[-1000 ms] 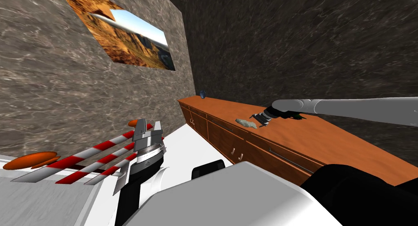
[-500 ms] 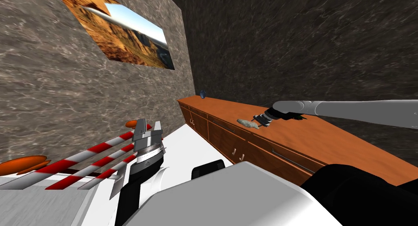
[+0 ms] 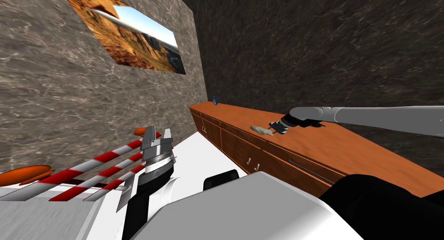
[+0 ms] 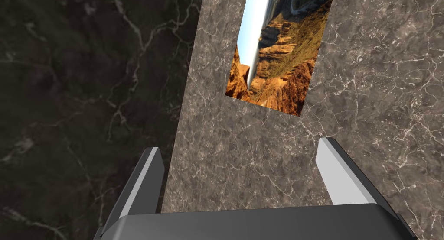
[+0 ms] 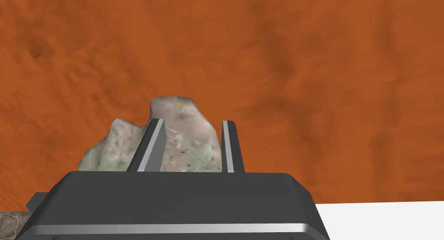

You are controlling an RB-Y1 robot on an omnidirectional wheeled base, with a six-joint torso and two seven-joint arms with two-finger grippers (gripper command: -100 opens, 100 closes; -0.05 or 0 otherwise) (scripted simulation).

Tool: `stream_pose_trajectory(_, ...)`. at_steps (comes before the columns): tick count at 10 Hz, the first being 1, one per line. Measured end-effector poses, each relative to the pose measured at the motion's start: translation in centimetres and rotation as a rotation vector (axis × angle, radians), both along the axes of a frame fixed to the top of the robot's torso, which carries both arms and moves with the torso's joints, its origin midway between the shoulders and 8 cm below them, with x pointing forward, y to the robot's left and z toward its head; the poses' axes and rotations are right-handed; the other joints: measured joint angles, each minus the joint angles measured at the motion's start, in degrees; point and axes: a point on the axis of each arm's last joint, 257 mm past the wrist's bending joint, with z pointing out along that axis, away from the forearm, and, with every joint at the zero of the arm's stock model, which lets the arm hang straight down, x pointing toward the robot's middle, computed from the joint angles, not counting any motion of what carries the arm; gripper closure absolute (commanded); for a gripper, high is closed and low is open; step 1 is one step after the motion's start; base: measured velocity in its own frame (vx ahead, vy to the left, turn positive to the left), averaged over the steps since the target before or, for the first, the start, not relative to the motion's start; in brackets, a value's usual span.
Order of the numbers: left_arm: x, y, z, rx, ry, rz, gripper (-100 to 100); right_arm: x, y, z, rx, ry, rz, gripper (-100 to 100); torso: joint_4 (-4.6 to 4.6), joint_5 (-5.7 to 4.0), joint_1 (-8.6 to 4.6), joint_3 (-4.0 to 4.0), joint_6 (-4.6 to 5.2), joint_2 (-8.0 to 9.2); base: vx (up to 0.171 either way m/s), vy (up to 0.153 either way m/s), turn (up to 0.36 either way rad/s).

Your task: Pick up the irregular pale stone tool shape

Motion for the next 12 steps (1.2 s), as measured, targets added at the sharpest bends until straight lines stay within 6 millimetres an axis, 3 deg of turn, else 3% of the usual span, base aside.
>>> stream_pose_trajectory(3,0.0,0.0,0.0,0.000,0.000,0.000,0,0.9,0.2,1.3,-0.037,0.006,-0.018,100,0.08,-0.09,-0.55,0.15,-0.11,0.26,-0.105,-0.140,0.117)
stream_pose_trajectory(12,0.0,0.0,0.0,0.000,0.000,0.000,0,4.0,2.9,3.0,-0.066,0.012,-0.103,100,0.03,-0.02,-0.21,0.04,-0.12,0.07,-0.071,-0.071,0.076)
